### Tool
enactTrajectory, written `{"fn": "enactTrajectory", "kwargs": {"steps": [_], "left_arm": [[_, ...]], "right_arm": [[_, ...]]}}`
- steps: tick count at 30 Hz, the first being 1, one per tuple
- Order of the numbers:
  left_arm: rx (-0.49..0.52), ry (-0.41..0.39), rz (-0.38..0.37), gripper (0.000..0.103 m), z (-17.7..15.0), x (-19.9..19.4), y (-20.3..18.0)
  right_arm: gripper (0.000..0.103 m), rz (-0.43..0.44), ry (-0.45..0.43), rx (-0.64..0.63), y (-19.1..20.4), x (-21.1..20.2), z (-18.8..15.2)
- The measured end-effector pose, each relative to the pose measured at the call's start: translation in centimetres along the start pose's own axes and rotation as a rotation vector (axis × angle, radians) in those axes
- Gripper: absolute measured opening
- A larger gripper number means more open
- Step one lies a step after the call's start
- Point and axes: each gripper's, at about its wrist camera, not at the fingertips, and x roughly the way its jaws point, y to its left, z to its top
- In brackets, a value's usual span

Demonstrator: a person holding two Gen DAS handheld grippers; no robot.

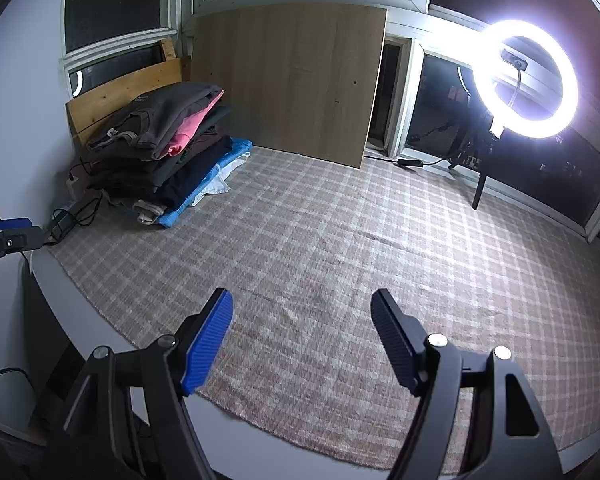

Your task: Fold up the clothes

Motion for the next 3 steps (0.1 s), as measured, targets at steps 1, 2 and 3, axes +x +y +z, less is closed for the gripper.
{"fn": "enactTrajectory", "kwargs": {"steps": [1,2,3], "left_arm": [[0.006,-0.004,-0.002,0.077,0.13,-0.06,-0.16],[0.021,-0.014,0.001,0.077,0.24,-0.24,-0.46],[0.040,-0.027,0.006,0.077,0.33,-0.47,-0.83]], "right_arm": [[0.071,-0.003,-0.001,-0.002,0.01,0.06,0.04],[0.071,-0.005,-0.002,-0.004,0.01,0.11,0.08],[0.071,-0.008,-0.003,-0.006,0.02,0.17,0.11]]}}
